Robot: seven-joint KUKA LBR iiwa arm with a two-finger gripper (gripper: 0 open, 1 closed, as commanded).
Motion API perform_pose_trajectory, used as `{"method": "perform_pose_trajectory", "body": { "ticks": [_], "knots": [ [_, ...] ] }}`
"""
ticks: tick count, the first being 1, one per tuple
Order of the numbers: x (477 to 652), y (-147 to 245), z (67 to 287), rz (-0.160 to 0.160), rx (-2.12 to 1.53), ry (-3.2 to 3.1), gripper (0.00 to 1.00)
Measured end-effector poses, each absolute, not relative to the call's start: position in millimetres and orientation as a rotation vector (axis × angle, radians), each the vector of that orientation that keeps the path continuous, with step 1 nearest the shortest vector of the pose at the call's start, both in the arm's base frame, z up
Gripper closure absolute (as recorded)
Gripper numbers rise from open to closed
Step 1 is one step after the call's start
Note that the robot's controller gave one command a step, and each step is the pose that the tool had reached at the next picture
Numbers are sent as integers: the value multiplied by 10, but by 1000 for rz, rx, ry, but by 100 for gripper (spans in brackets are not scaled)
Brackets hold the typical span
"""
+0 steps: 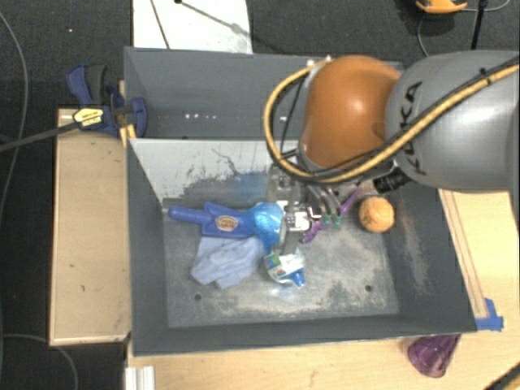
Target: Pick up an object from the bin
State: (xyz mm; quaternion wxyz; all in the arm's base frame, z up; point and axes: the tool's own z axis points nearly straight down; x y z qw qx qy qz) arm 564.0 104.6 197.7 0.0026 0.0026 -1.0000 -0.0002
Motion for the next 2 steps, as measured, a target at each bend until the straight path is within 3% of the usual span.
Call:
{"method": "perform_pose_trajectory", "body": {
  "ticks": [1, 2],
  "knots": [
    [5656, 1040, 2026, -2, 4, -3145, 0],
    [5530, 1348, 1453, -3, 88, -3146, 0]
  ]
}}
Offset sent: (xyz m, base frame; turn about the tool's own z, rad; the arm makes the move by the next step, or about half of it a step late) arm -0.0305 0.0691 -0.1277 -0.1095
